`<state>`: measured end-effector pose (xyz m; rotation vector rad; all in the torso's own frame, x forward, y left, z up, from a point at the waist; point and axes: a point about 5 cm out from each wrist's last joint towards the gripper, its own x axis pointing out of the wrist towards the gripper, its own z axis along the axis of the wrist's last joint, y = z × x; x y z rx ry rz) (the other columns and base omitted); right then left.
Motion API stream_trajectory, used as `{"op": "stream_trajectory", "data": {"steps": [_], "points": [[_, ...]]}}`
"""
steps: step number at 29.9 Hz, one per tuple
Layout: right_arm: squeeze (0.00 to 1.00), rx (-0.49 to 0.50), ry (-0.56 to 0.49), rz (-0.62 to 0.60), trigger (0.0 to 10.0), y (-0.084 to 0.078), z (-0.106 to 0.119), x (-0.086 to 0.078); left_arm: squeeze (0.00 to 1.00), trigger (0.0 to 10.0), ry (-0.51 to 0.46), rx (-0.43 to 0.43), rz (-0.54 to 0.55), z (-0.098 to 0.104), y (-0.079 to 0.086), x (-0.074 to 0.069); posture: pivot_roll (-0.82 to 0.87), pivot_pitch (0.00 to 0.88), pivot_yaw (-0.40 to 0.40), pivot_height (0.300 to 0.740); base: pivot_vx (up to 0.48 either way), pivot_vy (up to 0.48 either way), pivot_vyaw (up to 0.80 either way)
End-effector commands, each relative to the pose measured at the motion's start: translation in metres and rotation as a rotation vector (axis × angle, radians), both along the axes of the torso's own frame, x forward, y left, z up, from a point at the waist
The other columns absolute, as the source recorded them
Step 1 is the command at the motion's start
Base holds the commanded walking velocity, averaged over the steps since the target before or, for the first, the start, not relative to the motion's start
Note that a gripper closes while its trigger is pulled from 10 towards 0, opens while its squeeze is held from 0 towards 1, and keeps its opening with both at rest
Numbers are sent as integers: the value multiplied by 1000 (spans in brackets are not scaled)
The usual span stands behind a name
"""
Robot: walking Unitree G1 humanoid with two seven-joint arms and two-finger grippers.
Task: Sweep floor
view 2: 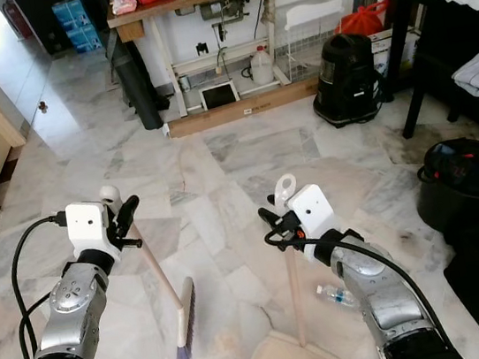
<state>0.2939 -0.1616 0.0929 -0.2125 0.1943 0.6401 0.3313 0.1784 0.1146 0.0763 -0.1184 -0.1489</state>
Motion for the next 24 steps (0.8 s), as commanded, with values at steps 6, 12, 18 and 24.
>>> {"op": "stream_trajectory", "data": {"steps": [6,12,18,24], "points": [[0,-48,6,48,10000,-1,3,-3,0,10000,-40,0,6,9,3,4,-182,0,96,740,0,0,0],[0,-82,-73,-105,10000,-10,8,10,0,10000,-45,2,10,10,3,4,-183,0,96,740,0,0,0],[0,-97,-172,-336,10000,-24,17,23,0,10000,-49,5,14,10,3,4,-181,0,96,740,0,0,0],[0,-106,-275,-679,10000,-46,26,30,0,10000,-54,11,22,10,3,4,-181,0,95,740,0,0,0]]}}
